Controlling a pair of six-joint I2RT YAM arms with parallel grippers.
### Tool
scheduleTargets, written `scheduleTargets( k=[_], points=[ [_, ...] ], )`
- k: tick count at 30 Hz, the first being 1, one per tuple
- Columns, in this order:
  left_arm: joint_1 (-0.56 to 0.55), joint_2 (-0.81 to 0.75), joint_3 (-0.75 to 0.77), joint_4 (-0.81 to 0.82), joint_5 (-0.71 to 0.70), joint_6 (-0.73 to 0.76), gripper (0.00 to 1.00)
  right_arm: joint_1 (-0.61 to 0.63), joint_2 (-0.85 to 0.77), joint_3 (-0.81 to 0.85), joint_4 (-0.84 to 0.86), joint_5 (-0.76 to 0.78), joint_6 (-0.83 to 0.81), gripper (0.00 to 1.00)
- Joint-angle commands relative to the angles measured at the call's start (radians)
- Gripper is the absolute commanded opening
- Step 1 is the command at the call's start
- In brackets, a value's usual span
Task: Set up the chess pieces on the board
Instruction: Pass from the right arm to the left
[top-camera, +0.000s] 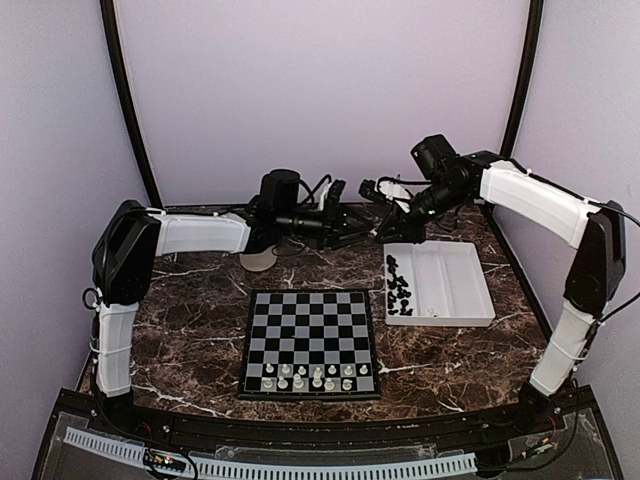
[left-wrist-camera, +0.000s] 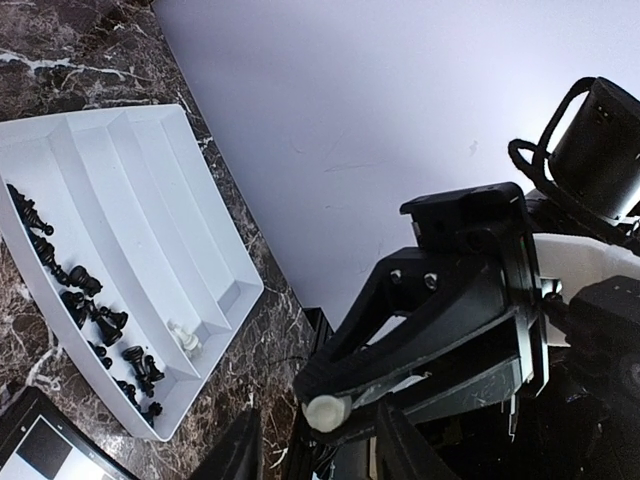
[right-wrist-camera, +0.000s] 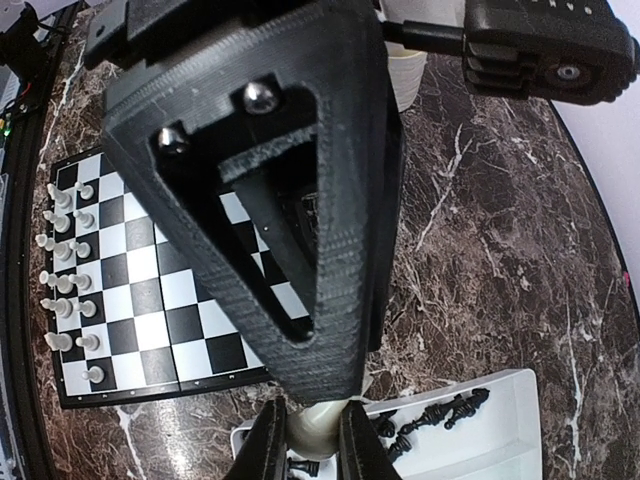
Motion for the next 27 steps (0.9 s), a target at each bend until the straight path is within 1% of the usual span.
scheduleTargets(
  k=[1,5,18,20,22,23,24,25,26,27],
  points=[
    [-0.006,0.006,0.024,0.045,0.033,-0.014,0.38,0.018,0.012,0.045,-0.015,-0.024,-0.004,0.1],
    [-0.006,0.01,0.023,0.059,0.041,-0.023,0.33,0.027,0.017,0.053,-0.024,-0.027,-0.008,0.1],
    [-0.005,0.012,0.017,0.113,0.074,-0.047,0.09,0.036,0.027,0.059,-0.022,-0.005,0.001,0.11],
    [-0.005,0.009,0.017,0.115,0.079,-0.042,0.06,0.035,0.024,0.057,-0.02,0.004,0.008,0.17],
    [-0.005,-0.01,0.017,0.088,0.076,-0.01,0.05,0.036,0.006,0.044,-0.019,0.018,0.013,0.27],
    [-0.003,-0.02,0.017,0.032,0.07,0.015,0.05,0.032,-0.008,0.032,-0.017,0.024,0.013,0.31],
    [-0.002,-0.048,0.017,-0.011,0.049,0.081,0.05,0.026,-0.028,0.006,-0.013,0.026,0.013,0.35],
    [-0.003,-0.085,0.016,-0.108,0.009,0.179,0.05,0.016,-0.057,-0.016,-0.01,0.025,0.013,0.38],
    [-0.003,-0.105,0.014,-0.164,-0.018,0.235,0.05,0.0,-0.077,-0.036,-0.005,0.017,0.016,0.41],
    [-0.003,-0.151,0.0,-0.255,-0.074,0.332,0.05,-0.019,-0.096,-0.057,0.002,0.003,0.023,0.43]
  ],
)
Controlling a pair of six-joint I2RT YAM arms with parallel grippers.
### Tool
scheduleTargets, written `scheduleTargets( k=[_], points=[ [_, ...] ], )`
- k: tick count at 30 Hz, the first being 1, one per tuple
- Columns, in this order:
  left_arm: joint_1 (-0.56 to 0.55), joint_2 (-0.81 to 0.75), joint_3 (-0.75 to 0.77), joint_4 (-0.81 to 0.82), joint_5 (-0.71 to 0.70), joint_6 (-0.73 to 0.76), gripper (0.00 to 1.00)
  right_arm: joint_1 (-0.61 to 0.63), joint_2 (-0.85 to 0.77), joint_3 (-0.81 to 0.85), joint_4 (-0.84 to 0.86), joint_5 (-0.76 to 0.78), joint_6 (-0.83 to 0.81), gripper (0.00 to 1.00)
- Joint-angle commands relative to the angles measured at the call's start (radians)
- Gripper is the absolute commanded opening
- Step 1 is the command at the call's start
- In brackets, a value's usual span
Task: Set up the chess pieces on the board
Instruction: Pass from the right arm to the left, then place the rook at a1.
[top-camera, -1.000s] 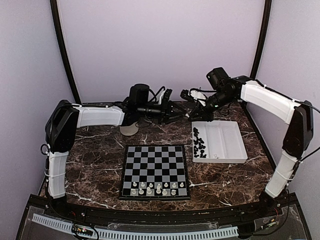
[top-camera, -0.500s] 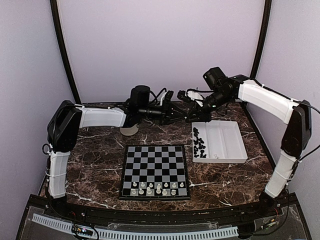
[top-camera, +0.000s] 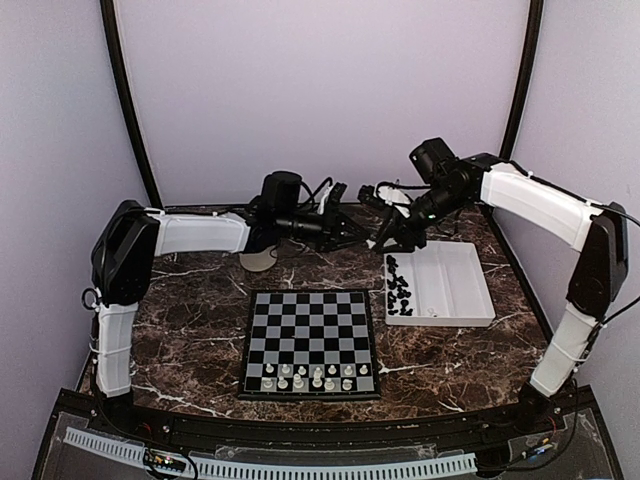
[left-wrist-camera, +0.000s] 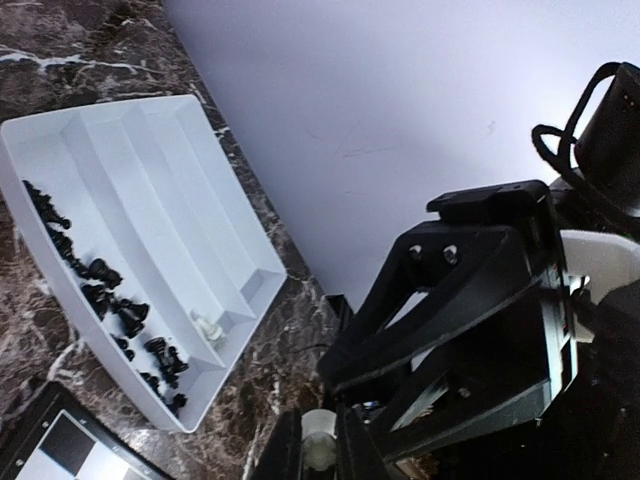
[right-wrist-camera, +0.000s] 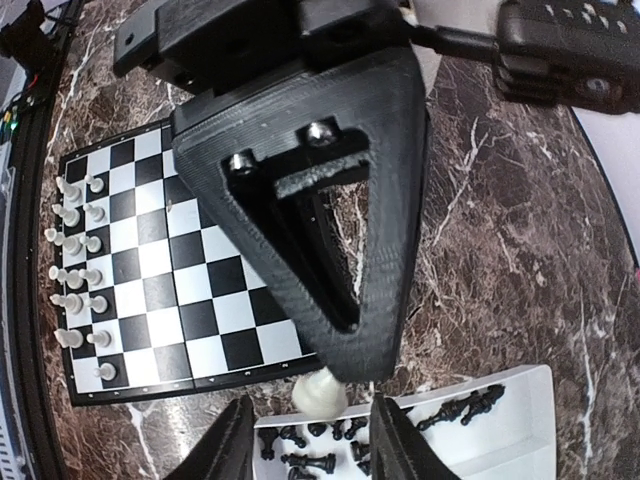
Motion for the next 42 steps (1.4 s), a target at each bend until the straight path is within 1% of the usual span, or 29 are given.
scheduleTargets(
  k=[1,2,3,4,5,6,7,8,9,10,14,17,19,22,25,33,38,42],
  points=[
    [-0.004,-0.184,-0.012,-0.283,-0.129,0.329,0.05,-0.067,-0.111,-0.078,0.029,-0.029,0.023,0.44],
    [-0.004,-0.235,-0.043,-0.349,-0.192,0.412,0.05,-0.099,-0.123,-0.098,0.041,-0.05,0.038,0.46],
    [-0.003,-0.259,-0.06,-0.37,-0.223,0.45,0.05,-0.133,-0.135,-0.119,0.057,-0.076,0.054,0.46],
    [-0.005,-0.31,-0.1,-0.432,-0.285,0.518,0.05,-0.169,-0.143,-0.14,0.075,-0.098,0.071,0.47],
    [-0.005,-0.337,-0.124,-0.456,-0.318,0.55,0.05,-0.204,-0.151,-0.164,0.097,-0.114,0.085,0.47],
    [-0.009,-0.386,-0.17,-0.502,-0.394,0.612,0.05,-0.236,-0.158,-0.189,0.12,-0.125,0.102,0.47],
    [-0.012,-0.413,-0.196,-0.525,-0.431,0.639,0.05,-0.266,-0.163,-0.215,0.151,-0.128,0.12,0.48],
    [-0.02,-0.464,-0.244,-0.566,-0.506,0.691,0.05,-0.29,-0.167,-0.245,0.183,-0.121,0.137,0.48],
    [-0.027,-0.488,-0.267,-0.587,-0.547,0.715,0.05,-0.313,-0.172,-0.272,0.208,-0.119,0.15,0.48],
    [-0.042,-0.538,-0.313,-0.625,-0.62,0.752,0.05,-0.332,-0.177,-0.305,0.238,-0.117,0.162,0.48],
    [-0.111,-0.684,-0.459,-0.686,-0.807,0.798,0.05,-0.374,-0.205,-0.439,0.368,-0.099,0.205,0.48],
    [-0.172,-0.763,-0.564,-0.716,-0.911,0.784,0.05,-0.385,-0.225,-0.518,0.444,-0.072,0.222,0.48],
    [-0.227,-0.826,-0.624,-0.742,-0.971,0.736,0.05,-0.39,-0.247,-0.561,0.495,-0.054,0.234,0.48],
    [-0.28,-0.879,-0.704,-0.754,-1.007,0.673,0.05,-0.392,-0.275,-0.64,0.564,-0.049,0.245,0.48],
    [-0.351,-0.929,-0.785,-0.768,-1.059,0.601,0.06,-0.397,-0.301,-0.671,0.59,-0.015,0.237,0.48],
    [-0.479,-0.982,-0.916,-0.784,-1.131,0.47,0.06,-0.403,-0.315,-0.686,0.603,-0.013,0.229,0.48],
    [-0.52,-0.986,-0.966,-0.791,-1.155,0.409,0.06,-0.403,-0.317,-0.69,0.602,-0.012,0.222,0.48],
    [-0.546,-0.976,-1.003,-0.748,-1.139,0.371,0.06,-0.403,-0.312,-0.695,0.603,-0.012,0.217,0.49]
  ],
)
